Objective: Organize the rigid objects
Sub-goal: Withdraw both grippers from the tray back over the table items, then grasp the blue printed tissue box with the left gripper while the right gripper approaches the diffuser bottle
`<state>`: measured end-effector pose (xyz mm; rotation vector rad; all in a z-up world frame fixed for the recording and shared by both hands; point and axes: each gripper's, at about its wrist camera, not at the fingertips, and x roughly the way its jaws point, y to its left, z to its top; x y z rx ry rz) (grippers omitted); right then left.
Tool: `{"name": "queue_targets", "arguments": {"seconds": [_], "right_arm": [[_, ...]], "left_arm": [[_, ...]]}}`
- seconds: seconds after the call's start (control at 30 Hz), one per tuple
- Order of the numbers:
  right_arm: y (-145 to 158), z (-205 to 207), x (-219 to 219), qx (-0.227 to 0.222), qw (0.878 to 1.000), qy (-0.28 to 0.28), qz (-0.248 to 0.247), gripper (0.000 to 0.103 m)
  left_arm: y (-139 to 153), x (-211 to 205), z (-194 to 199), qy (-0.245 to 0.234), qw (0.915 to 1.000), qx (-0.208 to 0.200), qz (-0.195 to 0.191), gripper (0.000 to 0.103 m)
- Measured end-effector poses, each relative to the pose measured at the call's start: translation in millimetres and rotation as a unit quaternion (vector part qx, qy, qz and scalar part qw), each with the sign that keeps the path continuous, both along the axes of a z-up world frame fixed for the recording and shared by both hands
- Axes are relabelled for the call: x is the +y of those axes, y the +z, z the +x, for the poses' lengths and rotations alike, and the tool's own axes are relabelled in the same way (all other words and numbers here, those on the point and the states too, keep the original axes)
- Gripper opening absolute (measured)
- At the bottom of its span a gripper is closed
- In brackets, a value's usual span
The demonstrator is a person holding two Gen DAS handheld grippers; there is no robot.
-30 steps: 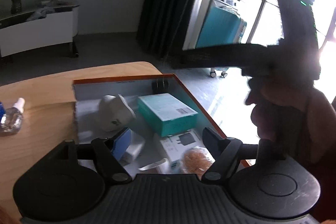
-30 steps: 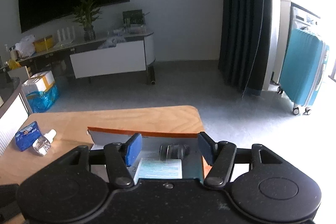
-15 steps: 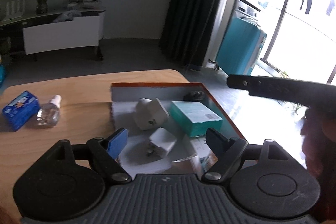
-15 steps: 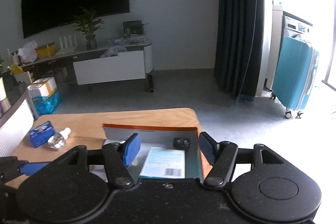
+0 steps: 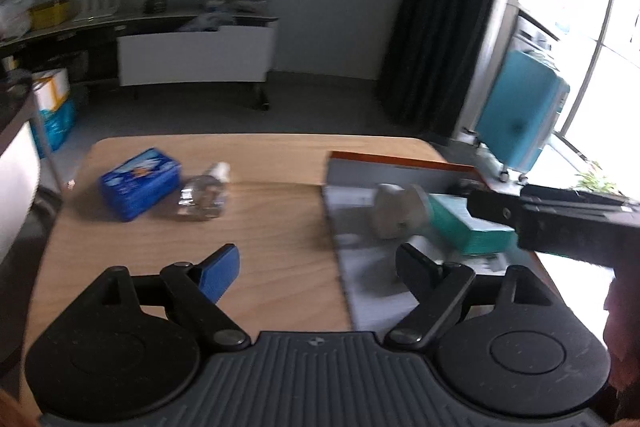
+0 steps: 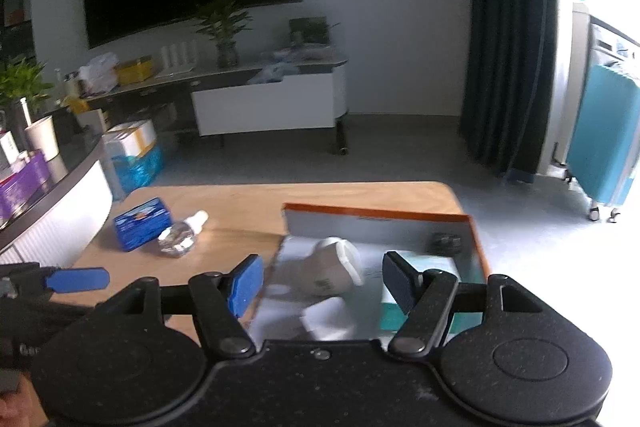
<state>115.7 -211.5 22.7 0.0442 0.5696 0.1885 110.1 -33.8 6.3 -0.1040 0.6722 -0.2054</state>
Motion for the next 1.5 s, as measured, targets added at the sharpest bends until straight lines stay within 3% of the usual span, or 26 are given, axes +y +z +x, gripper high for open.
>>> {"name": "queue_targets", "arguments": {"seconds": [0.5,0.87,1.13,1.37,1.5], "right_arm": [[-9.2,11.2,64.6,0.014,0.999,0.052,-0.009,0.079],[-22.9,19.3,93.9,0.028,0.997,0.073,-0.013,0.08],[-34.0,29.4,105.8,0.04,0.996,0.08,-0.005,0.08],[-40.3,39.1,110.2,0.046,0.995,0.086,-0.004,0.08],[-45.1,47.8,111.9,0.053,0.995,0.087,-0.004,0.08]], "left_arm": [[-3.7,48.4,-0.1,0.048,0.9988,0.008,0.006,0.088],[-22.6,84.6,26.1,0.065,0.9973,0.023,0.026,0.092],[-46.6,114.6,74.2,0.059,0.9951,0.017,0.078,0.097],[-63.8,113.9,119.8,0.01,0.9899,-0.002,0.141,0.099],[-71.7,114.3,138.7,-0.003,0.9887,-0.006,0.15,0.1]]}}
